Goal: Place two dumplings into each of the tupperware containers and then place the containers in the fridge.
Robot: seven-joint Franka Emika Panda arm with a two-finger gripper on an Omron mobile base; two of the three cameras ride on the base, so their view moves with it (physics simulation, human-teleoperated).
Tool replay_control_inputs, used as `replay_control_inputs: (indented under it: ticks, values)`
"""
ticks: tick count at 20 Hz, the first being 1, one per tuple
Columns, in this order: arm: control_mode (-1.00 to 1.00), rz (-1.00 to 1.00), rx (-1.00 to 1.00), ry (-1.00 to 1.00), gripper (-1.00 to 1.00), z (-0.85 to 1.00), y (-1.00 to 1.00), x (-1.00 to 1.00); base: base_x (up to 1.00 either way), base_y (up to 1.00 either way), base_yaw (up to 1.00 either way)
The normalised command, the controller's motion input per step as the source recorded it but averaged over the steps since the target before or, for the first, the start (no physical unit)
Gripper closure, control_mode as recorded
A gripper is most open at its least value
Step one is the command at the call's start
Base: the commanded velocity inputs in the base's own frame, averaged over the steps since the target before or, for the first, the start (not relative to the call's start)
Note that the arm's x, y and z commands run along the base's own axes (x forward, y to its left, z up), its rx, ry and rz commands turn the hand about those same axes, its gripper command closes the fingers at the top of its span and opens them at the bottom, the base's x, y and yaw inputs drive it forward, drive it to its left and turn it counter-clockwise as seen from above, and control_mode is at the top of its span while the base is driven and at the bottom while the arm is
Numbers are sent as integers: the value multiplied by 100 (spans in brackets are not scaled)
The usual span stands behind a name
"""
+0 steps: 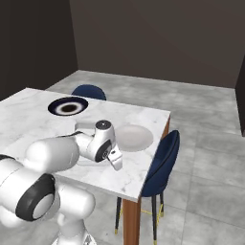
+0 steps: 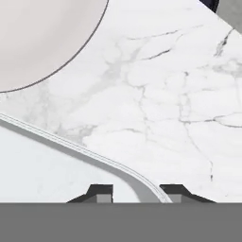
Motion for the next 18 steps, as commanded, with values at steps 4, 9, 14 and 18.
replay_control_inputs:
  ticks: [4, 9, 14, 18]
  values:
    - [-100, -20, 0, 3, 100, 100, 1, -11, 0, 0, 0]
    - [-100, -21, 0, 2, 100, 100, 0, -39, 0, 0, 0]
    - [-100, -21, -1, -1, 100, 72, -7, -99, 0, 0, 0]
    - [-100, -10, -7, -7, 100, 8, 8, -93, 0, 0, 0]
